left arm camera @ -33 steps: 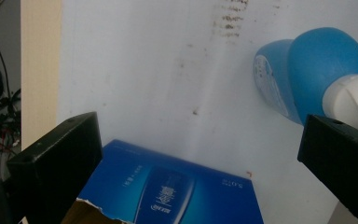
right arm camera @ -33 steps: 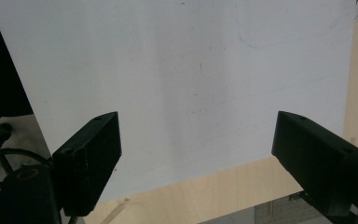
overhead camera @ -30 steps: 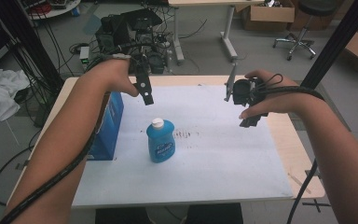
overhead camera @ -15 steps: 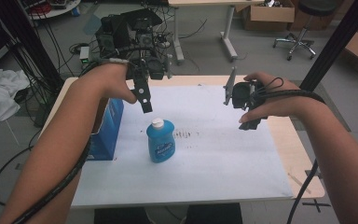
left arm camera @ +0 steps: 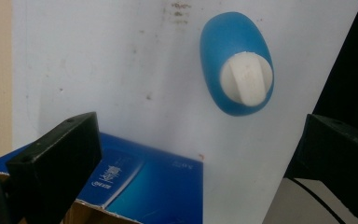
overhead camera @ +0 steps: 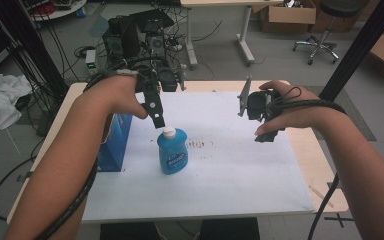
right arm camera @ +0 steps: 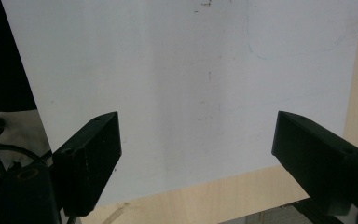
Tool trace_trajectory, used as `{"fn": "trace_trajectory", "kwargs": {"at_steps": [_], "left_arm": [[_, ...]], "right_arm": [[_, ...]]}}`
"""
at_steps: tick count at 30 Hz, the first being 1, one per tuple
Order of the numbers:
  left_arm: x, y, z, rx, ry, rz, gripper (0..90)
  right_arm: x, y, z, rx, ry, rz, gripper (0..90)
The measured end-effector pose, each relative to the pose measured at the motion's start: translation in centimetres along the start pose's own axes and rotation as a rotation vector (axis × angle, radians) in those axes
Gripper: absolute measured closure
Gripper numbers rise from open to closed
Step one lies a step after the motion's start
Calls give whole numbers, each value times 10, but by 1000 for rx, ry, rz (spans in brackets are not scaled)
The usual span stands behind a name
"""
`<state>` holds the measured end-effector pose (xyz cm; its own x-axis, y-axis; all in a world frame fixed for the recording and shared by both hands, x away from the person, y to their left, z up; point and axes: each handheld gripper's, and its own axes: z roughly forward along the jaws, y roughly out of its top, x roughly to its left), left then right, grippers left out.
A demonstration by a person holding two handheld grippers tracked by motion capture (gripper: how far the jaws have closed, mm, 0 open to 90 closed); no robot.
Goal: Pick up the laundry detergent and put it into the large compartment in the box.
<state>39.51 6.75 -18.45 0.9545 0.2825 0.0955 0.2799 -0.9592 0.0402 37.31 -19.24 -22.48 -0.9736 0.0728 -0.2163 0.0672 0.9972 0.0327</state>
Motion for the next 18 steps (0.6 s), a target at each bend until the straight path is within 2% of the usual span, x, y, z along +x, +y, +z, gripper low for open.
{"fn": "trace_trajectory", "kwargs": {"at_steps": [4,9,17,18], "left_arm": [[-3,1,0,-20,-14,-7,4],[-6,3,6,-12,-34,-16,3],[-14,8,16,0,-55,-37,3],[-15,8,19,-6,-70,-37,3]], "right_arm": [[-1,1,1,-6,-2,-2,157],[0,0,2,-38,0,3,157],[2,-3,5,-40,-1,-1,157],[2,-4,5,-39,0,-4,157]]}}
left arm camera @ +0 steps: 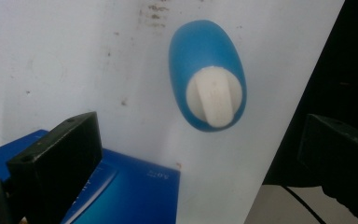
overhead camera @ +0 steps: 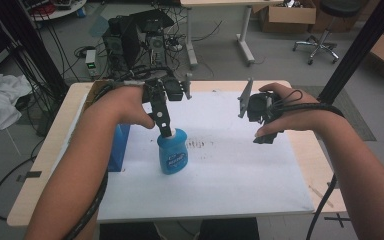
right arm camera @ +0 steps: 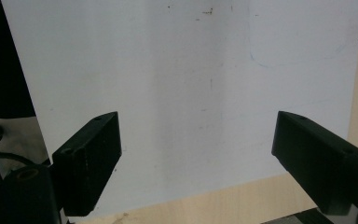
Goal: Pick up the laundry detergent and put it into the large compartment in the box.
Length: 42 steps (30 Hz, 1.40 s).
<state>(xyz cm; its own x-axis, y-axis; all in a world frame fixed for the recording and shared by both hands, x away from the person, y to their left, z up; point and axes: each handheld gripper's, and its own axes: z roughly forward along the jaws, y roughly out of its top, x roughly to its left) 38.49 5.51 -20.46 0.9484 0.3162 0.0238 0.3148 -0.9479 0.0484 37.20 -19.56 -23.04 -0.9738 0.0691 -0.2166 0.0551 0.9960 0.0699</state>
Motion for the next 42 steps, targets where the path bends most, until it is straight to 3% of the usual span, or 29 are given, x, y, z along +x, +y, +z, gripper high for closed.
{"fn": "trace_trajectory", "kwargs": {"at_steps": [20,42], "left_arm": [[-5,3,33,15,-44,-8,4],[-3,15,62,30,-51,-27,6]], "right_arm": [[2,-1,4,9,2,6,157],[4,-4,10,7,7,9,157]]}}
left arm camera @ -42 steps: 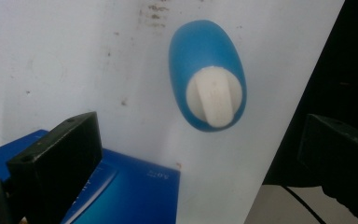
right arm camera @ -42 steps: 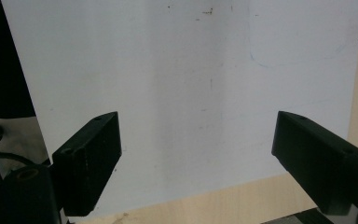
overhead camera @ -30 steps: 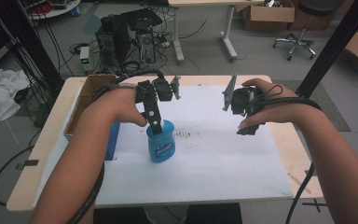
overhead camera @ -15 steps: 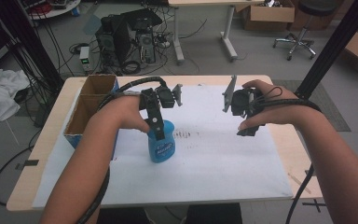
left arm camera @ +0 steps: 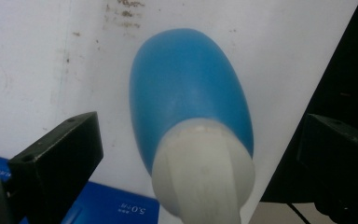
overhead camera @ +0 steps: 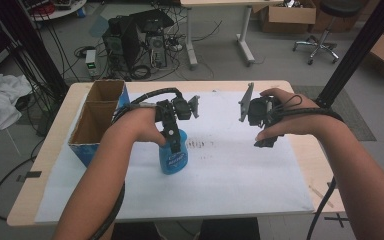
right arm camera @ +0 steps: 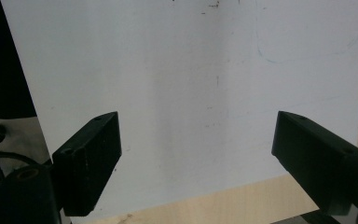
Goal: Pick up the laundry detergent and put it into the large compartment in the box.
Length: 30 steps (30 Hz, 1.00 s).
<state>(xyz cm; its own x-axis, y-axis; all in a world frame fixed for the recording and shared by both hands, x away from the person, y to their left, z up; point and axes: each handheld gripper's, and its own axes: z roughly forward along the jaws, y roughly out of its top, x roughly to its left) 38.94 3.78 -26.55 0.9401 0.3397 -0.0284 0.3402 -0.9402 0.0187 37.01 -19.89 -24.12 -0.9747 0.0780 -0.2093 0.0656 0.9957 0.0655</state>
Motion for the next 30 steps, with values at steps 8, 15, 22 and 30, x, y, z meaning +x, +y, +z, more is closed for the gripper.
{"fn": "trace_trajectory", "kwargs": {"at_steps": [8,15,22,30], "left_arm": [[0,3,13,6,-2,-10,7],[1,4,21,16,1,-17,11],[3,3,24,11,-6,-39,48],[1,5,27,26,4,-34,71]], "right_arm": [[0,-1,3,-3,4,3,157],[-1,0,4,-4,5,3,157],[-1,1,5,-2,7,4,157],[-1,0,6,-2,9,8,157]]}}
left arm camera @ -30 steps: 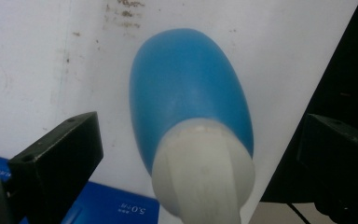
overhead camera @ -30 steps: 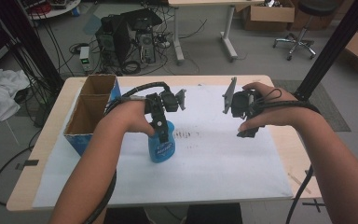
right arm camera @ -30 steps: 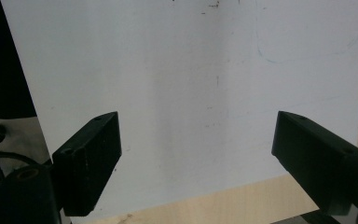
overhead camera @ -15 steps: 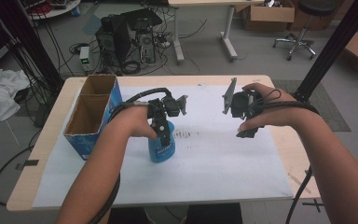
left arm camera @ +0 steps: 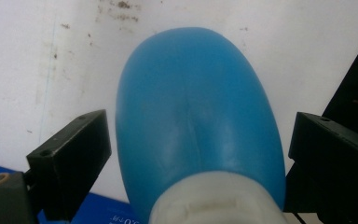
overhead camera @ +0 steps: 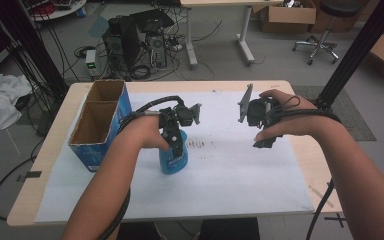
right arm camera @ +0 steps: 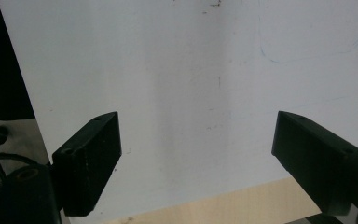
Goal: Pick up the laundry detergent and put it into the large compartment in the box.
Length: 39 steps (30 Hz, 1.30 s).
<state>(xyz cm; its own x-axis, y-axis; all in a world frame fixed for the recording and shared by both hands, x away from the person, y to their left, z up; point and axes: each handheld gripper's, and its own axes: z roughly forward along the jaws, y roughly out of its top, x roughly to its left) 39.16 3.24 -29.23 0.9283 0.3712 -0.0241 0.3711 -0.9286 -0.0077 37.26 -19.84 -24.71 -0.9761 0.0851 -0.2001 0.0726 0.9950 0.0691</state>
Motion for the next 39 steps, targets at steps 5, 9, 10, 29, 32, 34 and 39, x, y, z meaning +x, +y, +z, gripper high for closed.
{"fn": "trace_trajectory", "kwargs": {"at_steps": [5,9,10,29,32,34,39], "left_arm": [[-2,4,-1,-4,1,2,119],[-3,5,1,-2,-2,8,148],[-3,5,2,1,-5,4,154],[-3,3,2,-2,7,-6,250],[-3,2,2,-2,5,-12,254],[-3,2,2,-2,11,-8,256],[-3,3,3,-2,21,-19,292]], "right_arm": [[1,0,0,2,-2,-1,157],[1,0,0,4,-3,1,157],[1,-1,0,1,-3,0,157],[1,-2,-1,0,-8,5,157],[0,-2,-1,-2,-13,7,157],[0,-2,-2,-1,-13,8,157],[0,-2,-3,-5,-15,11,157]]}}
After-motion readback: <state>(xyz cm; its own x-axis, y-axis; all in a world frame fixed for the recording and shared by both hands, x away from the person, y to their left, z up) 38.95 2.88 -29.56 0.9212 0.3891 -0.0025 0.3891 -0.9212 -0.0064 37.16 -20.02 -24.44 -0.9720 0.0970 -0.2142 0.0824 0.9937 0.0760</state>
